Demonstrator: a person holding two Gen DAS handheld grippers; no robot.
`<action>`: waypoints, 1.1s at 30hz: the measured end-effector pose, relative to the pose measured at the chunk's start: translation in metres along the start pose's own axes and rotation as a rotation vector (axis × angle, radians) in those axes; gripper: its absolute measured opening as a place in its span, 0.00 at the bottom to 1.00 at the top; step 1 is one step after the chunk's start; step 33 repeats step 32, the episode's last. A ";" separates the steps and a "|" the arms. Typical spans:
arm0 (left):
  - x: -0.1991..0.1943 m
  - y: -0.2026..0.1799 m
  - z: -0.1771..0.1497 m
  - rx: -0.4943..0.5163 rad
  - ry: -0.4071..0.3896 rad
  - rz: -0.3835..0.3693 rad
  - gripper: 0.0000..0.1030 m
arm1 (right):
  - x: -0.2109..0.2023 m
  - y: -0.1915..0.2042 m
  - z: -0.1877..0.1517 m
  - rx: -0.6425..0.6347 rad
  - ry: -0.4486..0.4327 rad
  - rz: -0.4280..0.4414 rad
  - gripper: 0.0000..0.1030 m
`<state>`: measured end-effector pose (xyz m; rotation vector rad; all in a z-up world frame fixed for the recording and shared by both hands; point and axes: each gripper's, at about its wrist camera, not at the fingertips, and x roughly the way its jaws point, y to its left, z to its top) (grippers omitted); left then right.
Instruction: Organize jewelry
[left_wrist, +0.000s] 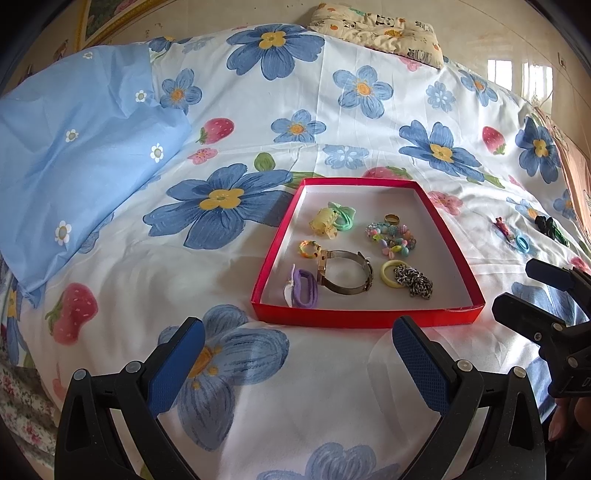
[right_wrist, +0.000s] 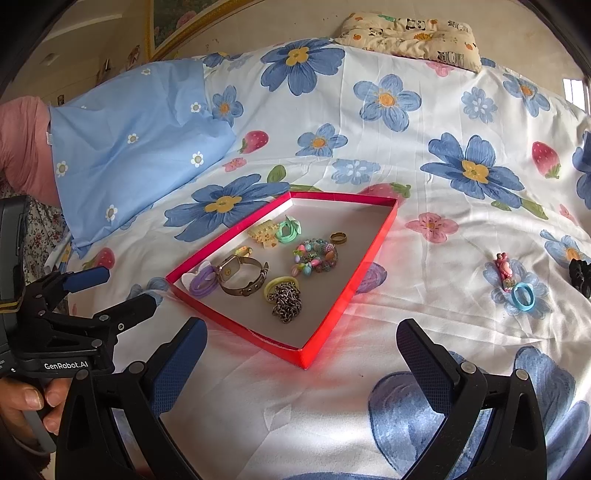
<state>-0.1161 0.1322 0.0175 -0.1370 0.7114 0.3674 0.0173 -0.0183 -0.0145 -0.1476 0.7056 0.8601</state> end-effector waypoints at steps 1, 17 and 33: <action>0.001 0.000 0.000 0.000 0.001 -0.001 0.99 | 0.000 0.000 0.000 0.000 0.000 0.000 1.00; 0.002 -0.002 0.001 0.000 0.001 0.000 0.99 | 0.002 -0.001 0.000 0.004 0.001 0.004 1.00; 0.005 -0.003 0.004 -0.004 0.007 -0.002 0.99 | 0.004 -0.002 0.000 0.007 0.007 0.001 1.00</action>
